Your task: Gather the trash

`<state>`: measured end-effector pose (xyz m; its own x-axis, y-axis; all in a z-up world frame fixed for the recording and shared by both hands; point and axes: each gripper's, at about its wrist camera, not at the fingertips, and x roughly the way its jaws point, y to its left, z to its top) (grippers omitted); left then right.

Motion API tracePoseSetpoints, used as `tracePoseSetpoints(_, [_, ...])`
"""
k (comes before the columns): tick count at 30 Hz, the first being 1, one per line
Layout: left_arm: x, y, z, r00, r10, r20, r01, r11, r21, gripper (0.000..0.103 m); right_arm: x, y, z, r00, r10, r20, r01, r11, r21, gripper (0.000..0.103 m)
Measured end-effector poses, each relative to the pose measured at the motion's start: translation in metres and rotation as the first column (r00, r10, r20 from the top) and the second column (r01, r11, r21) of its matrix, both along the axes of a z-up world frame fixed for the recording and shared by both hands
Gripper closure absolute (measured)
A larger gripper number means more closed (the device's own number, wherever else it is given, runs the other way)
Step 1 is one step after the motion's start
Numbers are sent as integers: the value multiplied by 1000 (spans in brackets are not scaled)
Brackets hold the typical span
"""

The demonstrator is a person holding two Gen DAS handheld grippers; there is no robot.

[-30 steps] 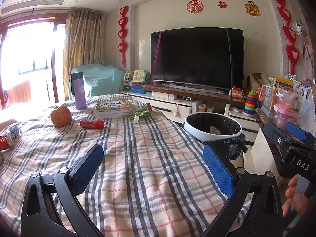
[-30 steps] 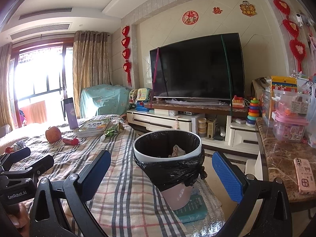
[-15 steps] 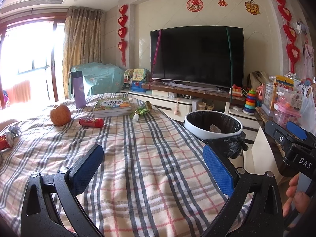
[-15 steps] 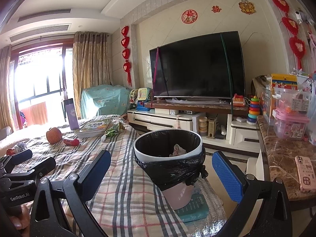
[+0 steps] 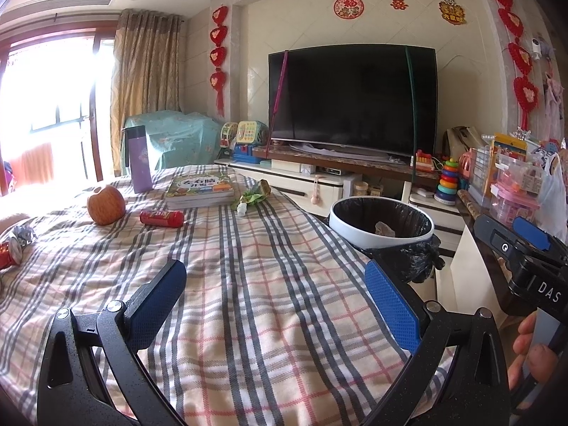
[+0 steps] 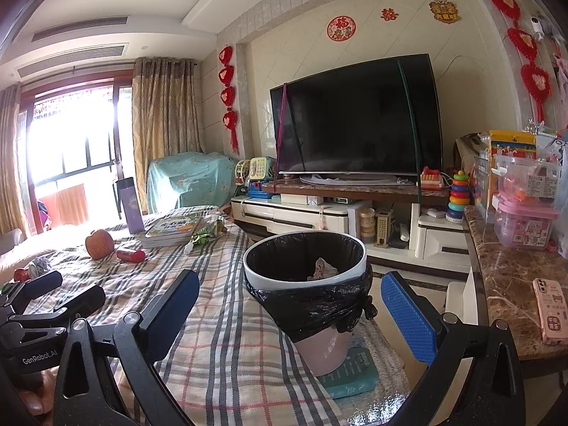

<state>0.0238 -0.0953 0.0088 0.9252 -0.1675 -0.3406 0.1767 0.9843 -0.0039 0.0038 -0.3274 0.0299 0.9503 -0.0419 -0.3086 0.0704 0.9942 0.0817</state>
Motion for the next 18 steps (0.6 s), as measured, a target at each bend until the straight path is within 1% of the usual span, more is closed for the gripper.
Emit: tracePoseSetpoints(18, [5,3,0,1000,-17,-7,17,1000,-6,0,4,-1,-3,1000,12,-12,-11,1000,16,0])
